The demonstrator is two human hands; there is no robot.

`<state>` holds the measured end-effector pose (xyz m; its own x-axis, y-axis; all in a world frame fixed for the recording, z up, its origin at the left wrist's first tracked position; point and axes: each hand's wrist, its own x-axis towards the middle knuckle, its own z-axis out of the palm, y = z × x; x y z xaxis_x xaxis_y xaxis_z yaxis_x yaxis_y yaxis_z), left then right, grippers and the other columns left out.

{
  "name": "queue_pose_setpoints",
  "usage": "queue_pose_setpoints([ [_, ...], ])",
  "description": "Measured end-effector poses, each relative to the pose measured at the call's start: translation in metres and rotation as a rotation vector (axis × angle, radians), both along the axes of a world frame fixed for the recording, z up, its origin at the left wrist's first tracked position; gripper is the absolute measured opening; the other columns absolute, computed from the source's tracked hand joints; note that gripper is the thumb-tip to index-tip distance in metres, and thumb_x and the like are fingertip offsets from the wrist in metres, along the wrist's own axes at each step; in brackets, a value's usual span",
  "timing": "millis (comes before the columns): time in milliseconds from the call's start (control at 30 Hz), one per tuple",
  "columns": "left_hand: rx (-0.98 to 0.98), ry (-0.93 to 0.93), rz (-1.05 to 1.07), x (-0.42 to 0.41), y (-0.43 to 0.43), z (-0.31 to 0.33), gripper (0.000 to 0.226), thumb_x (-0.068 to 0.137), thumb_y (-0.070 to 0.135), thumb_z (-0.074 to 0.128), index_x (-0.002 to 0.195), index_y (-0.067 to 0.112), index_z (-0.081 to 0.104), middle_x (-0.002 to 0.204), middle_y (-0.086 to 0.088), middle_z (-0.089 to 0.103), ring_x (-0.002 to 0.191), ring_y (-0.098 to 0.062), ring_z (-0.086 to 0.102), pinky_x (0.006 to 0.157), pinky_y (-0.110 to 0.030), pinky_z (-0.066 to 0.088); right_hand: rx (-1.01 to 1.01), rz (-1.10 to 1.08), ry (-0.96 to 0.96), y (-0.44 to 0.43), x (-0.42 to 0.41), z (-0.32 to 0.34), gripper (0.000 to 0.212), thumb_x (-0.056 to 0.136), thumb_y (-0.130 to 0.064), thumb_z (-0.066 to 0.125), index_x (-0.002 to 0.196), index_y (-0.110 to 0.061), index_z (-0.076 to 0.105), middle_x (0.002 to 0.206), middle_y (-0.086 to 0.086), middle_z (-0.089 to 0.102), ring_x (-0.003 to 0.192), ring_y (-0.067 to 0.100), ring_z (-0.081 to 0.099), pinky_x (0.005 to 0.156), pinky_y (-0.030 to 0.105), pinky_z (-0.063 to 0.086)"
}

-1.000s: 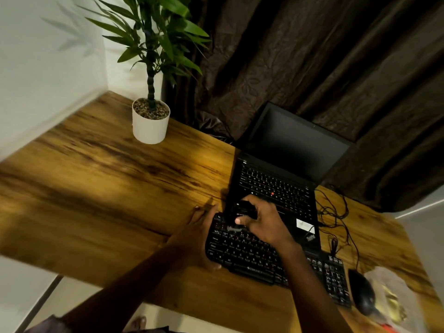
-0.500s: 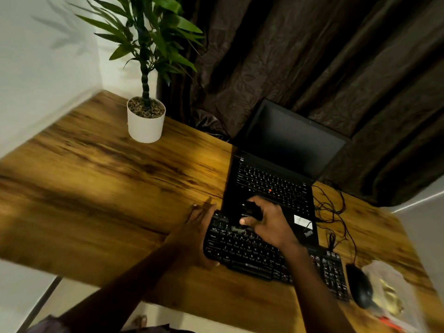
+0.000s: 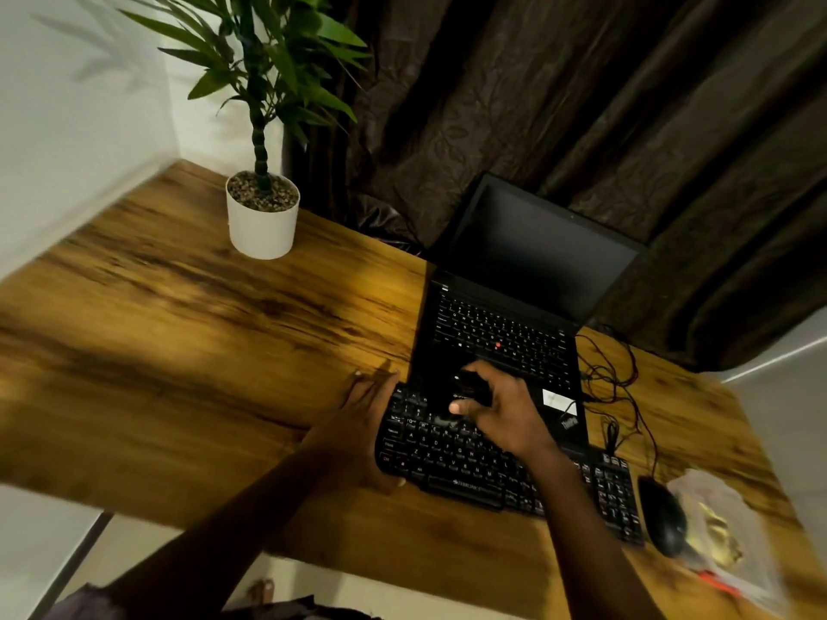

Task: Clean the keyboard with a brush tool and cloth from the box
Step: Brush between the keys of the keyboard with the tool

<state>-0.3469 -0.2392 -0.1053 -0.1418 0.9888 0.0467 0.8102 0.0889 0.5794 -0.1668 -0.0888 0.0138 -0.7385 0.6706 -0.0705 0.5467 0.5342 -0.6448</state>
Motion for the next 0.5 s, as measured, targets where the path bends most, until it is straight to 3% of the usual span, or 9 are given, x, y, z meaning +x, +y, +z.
queue_pose_setpoints([
  [67,0.011,0.014,0.001,0.000,0.000,-0.001,0.147,0.050,0.084,0.067,0.155,0.022,-0.016,0.164,0.002,0.011,0.152,-0.024,0.005,0.123,-0.049,0.012,-0.021,0.003,0.034,-0.003,-0.004,-0.001,0.036,0.080,-0.012,0.080,0.108,-0.026,0.064,0.098,-0.012,0.070,0.092,-0.005,0.066,0.076,0.006,0.048],
  [267,0.034,-0.004,0.008,0.003,-0.002,0.009,0.144,0.052,0.079,0.070,0.156,0.018,-0.007,0.162,-0.001,0.017,0.150,-0.025,0.008,0.124,-0.043,0.003,-0.052,-0.050,-0.021,0.014,0.026,0.006,0.035,0.082,-0.011,0.077,0.112,-0.022,0.062,0.100,-0.007,0.070,0.088,-0.003,0.067,0.067,0.013,0.053],
  [500,0.006,-0.021,-0.003,0.001,0.000,0.003,0.146,0.050,0.082,0.070,0.156,0.020,-0.010,0.163,0.000,0.015,0.151,-0.027,0.007,0.123,-0.051,0.012,-0.087,-0.077,0.031,0.010,0.021,-0.001,0.035,0.080,-0.014,0.079,0.111,-0.022,0.063,0.102,-0.006,0.070,0.094,0.005,0.068,0.075,0.019,0.055],
])
